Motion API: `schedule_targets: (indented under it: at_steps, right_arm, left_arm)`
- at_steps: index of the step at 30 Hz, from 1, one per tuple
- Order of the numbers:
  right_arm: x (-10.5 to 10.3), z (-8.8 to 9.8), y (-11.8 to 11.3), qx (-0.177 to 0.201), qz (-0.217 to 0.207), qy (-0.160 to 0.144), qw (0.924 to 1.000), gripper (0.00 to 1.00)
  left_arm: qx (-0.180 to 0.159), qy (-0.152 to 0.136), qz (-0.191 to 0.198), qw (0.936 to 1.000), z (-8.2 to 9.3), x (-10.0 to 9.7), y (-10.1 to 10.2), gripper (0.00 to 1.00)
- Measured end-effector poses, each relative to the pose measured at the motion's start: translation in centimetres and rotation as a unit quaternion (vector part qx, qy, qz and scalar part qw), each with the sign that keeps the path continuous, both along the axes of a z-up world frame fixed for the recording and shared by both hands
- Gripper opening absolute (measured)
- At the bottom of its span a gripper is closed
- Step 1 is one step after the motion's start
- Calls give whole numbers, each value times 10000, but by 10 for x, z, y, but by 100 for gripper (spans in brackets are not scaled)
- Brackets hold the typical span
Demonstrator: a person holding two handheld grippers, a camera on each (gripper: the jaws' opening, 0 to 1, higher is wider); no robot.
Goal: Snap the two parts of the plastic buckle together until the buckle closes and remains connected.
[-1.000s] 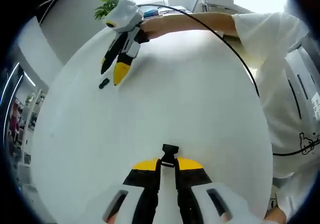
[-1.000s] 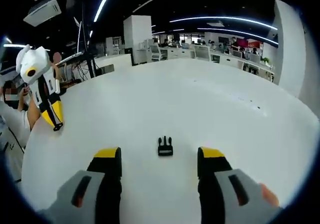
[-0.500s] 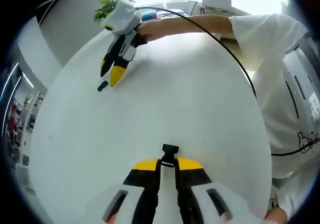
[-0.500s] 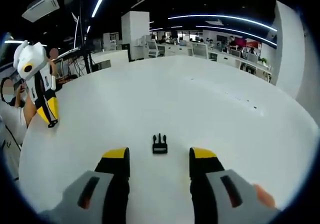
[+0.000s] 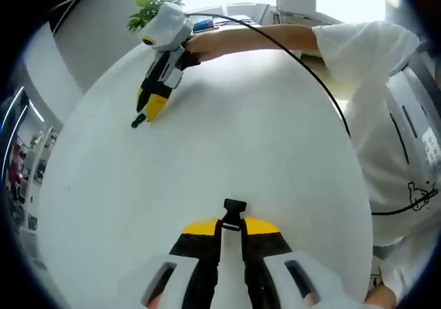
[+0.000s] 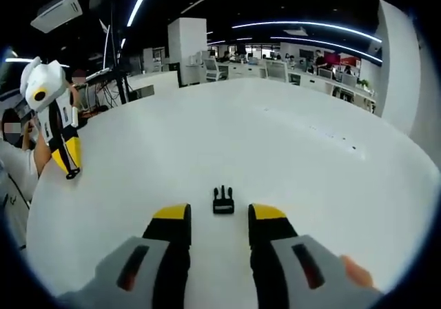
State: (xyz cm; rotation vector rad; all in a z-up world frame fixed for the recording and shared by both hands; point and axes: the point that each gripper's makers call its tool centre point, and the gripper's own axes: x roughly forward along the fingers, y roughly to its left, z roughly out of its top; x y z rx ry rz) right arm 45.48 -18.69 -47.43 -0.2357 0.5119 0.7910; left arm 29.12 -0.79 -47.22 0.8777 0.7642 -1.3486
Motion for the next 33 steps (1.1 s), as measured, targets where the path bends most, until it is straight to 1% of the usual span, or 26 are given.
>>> schedule_targets:
  at_steps: [4,5,19,23,33]
  right_arm:
    - [0,-1,0,-79,29,1,10000,28]
    - [0,-1,0,-78,29,-4,10000,28]
    - [1,-2,-3,-71,-34,-35,10000,17]
    - [1,-2,-3,-21,-44,-33,10000,16]
    - [3,-2,-4,-33,-56,-51,10000,14]
  left_arm:
    - [-20,-2,3,10000,0,0,0,10]
    - [-13,-36,-3,10000,0,1,0,10]
    - [12,-60,30,10000,-2,3,2,10]
    - [43,-69,23,10000,-3,4,2,10]
    - [53,-50,46,10000,-4,4,3,10]
